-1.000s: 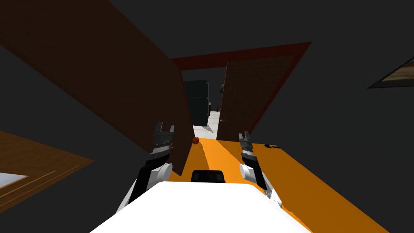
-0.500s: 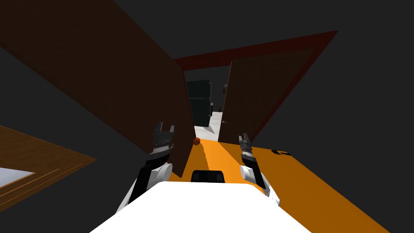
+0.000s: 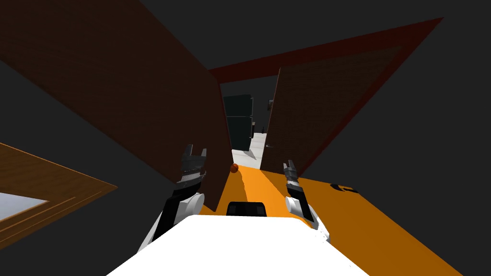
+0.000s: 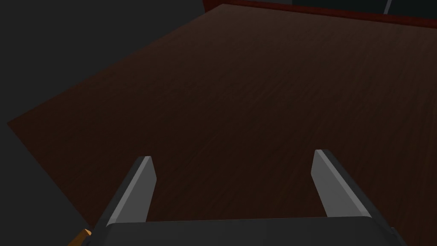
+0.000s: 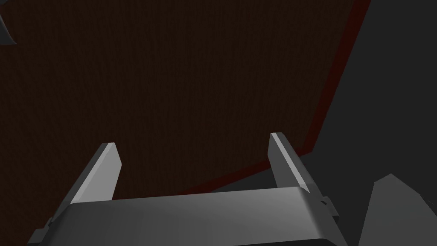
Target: Pull the door open
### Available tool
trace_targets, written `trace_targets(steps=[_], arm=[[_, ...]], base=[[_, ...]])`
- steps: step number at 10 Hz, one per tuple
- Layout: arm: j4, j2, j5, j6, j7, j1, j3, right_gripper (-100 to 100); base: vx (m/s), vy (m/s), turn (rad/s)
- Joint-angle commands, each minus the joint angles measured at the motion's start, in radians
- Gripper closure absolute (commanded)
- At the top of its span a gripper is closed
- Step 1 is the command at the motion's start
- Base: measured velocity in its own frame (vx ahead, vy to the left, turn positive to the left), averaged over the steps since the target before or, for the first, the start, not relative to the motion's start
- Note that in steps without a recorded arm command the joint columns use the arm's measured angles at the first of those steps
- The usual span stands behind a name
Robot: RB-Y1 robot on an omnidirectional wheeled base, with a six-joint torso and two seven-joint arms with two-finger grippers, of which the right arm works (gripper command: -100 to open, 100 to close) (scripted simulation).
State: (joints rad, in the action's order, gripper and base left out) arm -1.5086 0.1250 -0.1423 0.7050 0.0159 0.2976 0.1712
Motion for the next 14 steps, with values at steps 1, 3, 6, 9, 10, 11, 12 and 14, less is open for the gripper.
trace_targets(steps=[1, 3, 6, 9, 10, 11, 12, 14], arm=[[0.05, 0.008, -0.003, 0.004, 0.005, -0.021, 0.008, -100], [0.089, 0.013, -0.006, 0.008, 0.009, -0.032, 0.013, -100], [0.19, 0.028, -0.012, 0.022, 0.02, -0.063, 0.026, -100], [0.288, 0.043, -0.019, 0.035, 0.031, -0.095, 0.04, -100], [0.32, 0.047, -0.021, 0.039, 0.035, -0.105, 0.044, -100], [0.344, 0.051, -0.023, 0.043, 0.038, -0.115, 0.049, -100], [0.376, 0.056, -0.025, 0.048, 0.042, -0.124, 0.053, -100], [0.413, 0.06, -0.027, 0.052, 0.045, -0.134, 0.057, -100]], base=[[0.102, -0.029, 0.094], [0.082, -0.019, 0.065], [0.07, -0.019, 0.094], [0.099, -0.032, 0.111], [0.1, -0.042, 0.085], [0.081, -0.036, 0.084], [0.092, -0.041, 0.108], [0.076, -0.047, 0.068]])
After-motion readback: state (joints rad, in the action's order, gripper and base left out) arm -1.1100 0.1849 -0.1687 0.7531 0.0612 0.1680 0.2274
